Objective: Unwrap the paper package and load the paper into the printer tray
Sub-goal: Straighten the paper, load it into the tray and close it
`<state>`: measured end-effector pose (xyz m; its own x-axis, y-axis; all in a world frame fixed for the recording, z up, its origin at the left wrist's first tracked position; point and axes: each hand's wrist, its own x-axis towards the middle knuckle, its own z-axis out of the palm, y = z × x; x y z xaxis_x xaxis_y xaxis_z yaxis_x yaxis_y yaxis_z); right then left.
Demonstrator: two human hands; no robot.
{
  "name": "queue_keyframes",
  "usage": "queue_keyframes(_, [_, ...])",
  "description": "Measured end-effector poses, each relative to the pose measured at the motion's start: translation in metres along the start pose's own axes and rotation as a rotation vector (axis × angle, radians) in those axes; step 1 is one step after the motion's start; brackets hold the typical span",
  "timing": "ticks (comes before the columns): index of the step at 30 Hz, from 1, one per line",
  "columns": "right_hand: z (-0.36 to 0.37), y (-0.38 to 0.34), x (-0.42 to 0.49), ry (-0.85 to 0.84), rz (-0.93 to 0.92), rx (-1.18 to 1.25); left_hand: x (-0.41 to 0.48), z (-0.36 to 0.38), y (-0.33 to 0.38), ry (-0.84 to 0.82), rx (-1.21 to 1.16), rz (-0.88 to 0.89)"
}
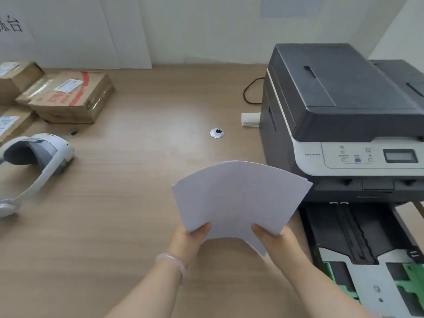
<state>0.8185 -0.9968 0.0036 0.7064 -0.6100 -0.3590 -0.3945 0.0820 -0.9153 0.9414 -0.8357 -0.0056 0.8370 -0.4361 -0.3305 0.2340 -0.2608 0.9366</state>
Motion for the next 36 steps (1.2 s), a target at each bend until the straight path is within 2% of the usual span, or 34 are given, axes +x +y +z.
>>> queue_keyframes(5, [0.005, -0.006, 0.012, 0.059, -0.013, 0.002, 0.016, -0.006, 0.007, -0.038, -0.022, -0.016])
queue_keyframes(9, [0.008, -0.009, 0.016, 0.029, 0.010, 0.010, 0.027, -0.005, -0.002, -0.024, 0.081, -0.102])
queue_keyframes(14, [0.003, -0.053, 0.034, 0.012, -0.067, -0.091, 0.038, -0.015, 0.027, 0.090, 0.056, -0.071])
queue_keyframes(17, [-0.011, -0.074, 0.031, -0.030, -0.117, 0.038, 0.039, -0.035, 0.047, 0.070, -0.145, -0.132])
queue_keyframes(20, [-0.012, -0.078, 0.023, -0.102, -0.039, 0.300, 0.031, -0.042, 0.057, 0.030, -0.475, -0.181])
queue_keyframes(23, [0.013, -0.082, 0.012, -0.238, 0.026, 0.504, 0.017, -0.026, 0.065, -0.019, -0.619, -0.210])
queue_keyframes(25, [0.031, -0.086, 0.006, -0.232, 0.037, 0.549, 0.008, -0.013, 0.065, -0.076, -0.662, -0.229])
queue_keyframes(29, [0.034, -0.088, 0.005, -0.053, 0.004, 0.448, 0.001, -0.013, 0.064, -0.072, -0.689, -0.228])
queue_keyframes(34, [-0.012, -0.075, 0.011, -0.051, 0.028, 0.284, 0.017, -0.067, 0.065, 0.103, -0.813, -0.188])
queue_keyframes(36, [-0.029, -0.070, 0.013, -0.074, 0.064, 0.246, 0.023, -0.091, 0.065, 0.108, -0.796, -0.180])
